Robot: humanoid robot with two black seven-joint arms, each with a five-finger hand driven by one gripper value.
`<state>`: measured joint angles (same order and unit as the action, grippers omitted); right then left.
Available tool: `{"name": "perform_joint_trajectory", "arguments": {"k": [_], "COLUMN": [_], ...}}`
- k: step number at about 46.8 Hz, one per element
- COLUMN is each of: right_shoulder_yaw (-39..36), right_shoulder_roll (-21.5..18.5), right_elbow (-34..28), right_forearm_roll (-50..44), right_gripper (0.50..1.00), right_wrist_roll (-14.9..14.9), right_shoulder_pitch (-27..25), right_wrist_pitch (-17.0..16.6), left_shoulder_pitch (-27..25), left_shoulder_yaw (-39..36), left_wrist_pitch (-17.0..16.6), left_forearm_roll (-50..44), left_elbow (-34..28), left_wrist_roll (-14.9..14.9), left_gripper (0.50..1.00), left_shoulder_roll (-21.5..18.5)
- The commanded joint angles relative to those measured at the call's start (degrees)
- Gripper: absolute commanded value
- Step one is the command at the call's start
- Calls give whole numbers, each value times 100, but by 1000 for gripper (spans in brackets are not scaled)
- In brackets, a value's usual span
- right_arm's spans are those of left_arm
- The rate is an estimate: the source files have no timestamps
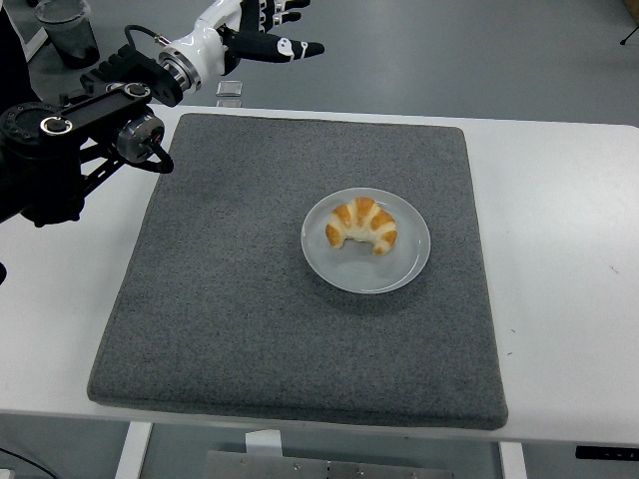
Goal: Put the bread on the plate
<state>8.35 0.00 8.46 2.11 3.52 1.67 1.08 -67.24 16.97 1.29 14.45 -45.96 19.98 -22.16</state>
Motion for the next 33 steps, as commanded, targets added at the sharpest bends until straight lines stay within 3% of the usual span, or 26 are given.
{"name": "perform_joint_trajectory", "arguments": {"k": [1,8,15,22,33], "right_shoulder_yaw": [0,0,0,0,0], "right_shoulder_roll": [0,0,0,0,0], "right_elbow": [-2,6,6,6,-2], "right_forearm_roll": [0,0,0,0,0], "right_gripper": [930,930,930,930,930], "right_wrist_roll": [0,0,0,0,0], "right_shoulder_pitch": [0,0,0,0,0], "right_wrist_pitch": [-3,-12,-12,-12,-3], "left_shoulder_pitch": [1,18,89,229,431], "left_shoulder_yaw": [8,280,614,764,781], "left_wrist_pitch": [73,363,636,768,856], "left_forearm_roll": [-433,-1075,-1418,-1743,-1893], "left_elbow": [227,640,983,1115,1124], "left_wrist_roll": [-11,-64,-310,-363,-706], "left_gripper": [988,988,988,988,988], "left_shoulder_roll": [1,1,1,1,1]}}
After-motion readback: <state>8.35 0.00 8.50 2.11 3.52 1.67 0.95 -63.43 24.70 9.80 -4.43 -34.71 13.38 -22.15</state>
